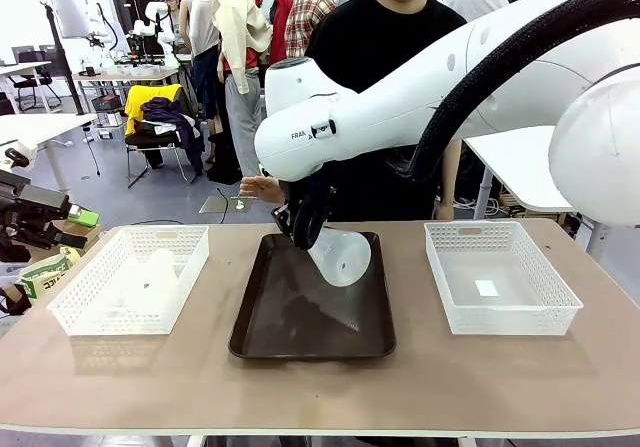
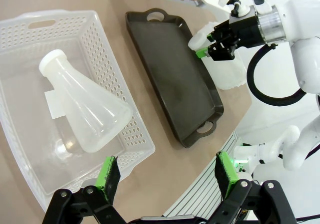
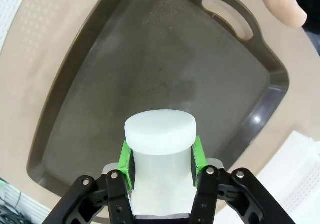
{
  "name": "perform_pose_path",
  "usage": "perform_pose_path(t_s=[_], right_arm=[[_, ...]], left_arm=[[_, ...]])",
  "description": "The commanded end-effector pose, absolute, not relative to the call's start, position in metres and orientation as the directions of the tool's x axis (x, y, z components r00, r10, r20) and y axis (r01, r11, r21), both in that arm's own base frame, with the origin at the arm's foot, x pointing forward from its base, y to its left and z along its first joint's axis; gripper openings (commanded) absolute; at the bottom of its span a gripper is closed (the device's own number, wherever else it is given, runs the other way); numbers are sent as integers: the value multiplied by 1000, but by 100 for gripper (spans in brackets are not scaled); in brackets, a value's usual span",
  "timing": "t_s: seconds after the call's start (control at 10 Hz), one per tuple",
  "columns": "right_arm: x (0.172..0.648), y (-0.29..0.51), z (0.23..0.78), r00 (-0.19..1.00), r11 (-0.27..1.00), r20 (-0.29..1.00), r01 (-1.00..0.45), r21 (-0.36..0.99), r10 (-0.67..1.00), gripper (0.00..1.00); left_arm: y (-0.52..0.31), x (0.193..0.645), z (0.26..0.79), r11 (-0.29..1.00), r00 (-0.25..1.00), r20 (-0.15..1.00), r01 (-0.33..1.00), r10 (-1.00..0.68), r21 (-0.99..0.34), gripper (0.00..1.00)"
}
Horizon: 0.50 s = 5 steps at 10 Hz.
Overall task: Prepare the laboratory tools.
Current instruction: While moving the picked Big flask to the Handle tray indicated by the person, stop as directed by the person.
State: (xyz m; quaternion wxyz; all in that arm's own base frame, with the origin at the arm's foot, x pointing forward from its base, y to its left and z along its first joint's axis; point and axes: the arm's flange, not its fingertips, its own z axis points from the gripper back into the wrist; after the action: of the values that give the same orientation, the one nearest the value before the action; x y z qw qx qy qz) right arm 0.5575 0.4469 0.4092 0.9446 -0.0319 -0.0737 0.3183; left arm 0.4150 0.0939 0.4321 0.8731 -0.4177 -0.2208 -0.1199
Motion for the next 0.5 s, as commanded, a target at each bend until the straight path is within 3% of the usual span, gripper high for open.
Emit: perform_pose_path(t_s=[0.0,0.4], right_arm=[[557,445,409,787,795,117,-596,-110,606,0],[557,445,409,787,795,117,-596,-110,606,0]], left_arm=[[94,415,433,610,870,492,400,-19,-684,100],[94,415,433,610,870,492,400,-19,-684,100]])
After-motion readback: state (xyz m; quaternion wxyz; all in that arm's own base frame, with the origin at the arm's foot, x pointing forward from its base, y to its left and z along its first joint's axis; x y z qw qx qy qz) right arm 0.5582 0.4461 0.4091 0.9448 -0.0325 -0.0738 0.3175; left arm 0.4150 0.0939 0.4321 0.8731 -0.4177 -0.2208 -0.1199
